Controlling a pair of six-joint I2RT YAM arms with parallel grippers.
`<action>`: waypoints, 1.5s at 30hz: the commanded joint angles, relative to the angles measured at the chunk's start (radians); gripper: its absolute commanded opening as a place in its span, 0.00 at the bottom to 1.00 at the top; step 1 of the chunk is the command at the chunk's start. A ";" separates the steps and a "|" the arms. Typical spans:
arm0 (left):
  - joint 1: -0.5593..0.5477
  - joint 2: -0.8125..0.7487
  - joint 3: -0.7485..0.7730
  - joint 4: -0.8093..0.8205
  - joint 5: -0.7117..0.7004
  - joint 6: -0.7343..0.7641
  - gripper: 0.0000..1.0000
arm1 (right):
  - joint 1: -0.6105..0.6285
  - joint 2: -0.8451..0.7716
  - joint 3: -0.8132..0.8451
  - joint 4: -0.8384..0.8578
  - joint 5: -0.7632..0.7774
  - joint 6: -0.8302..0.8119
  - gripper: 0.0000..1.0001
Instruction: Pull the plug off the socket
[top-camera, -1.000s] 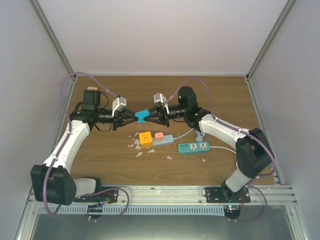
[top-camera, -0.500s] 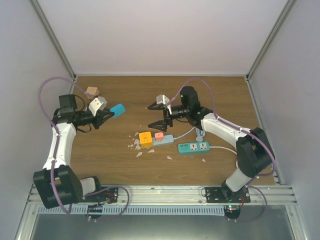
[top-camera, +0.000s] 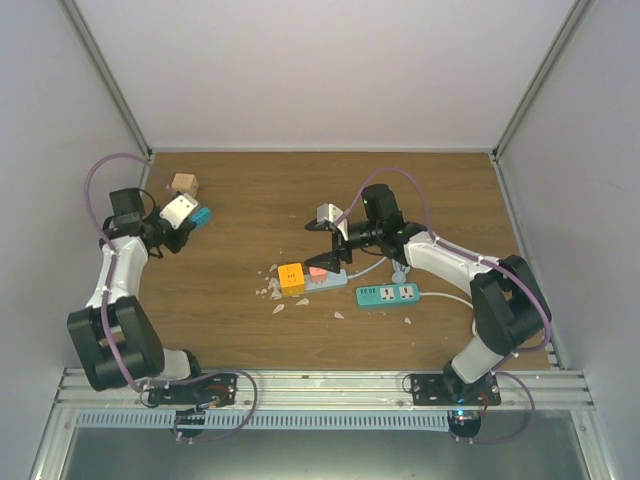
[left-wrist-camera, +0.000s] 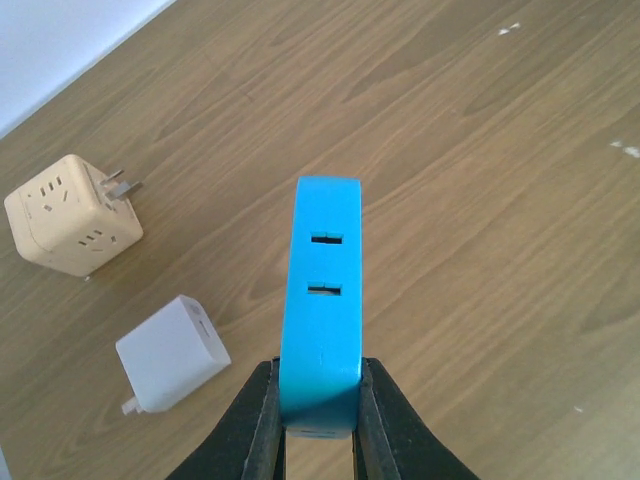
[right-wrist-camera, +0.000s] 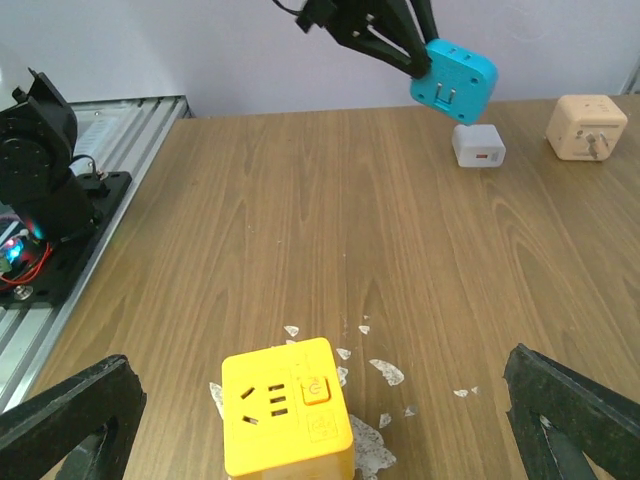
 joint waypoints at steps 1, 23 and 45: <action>-0.052 0.103 0.076 0.158 -0.113 -0.036 0.00 | -0.006 0.012 -0.003 0.002 0.010 -0.030 1.00; -0.280 0.598 0.301 0.508 -0.631 -0.090 0.00 | -0.019 0.060 -0.004 -0.018 0.036 -0.068 1.00; -0.317 0.651 0.333 0.407 -0.582 -0.112 0.54 | -0.060 0.118 0.045 -0.229 0.085 -0.335 0.99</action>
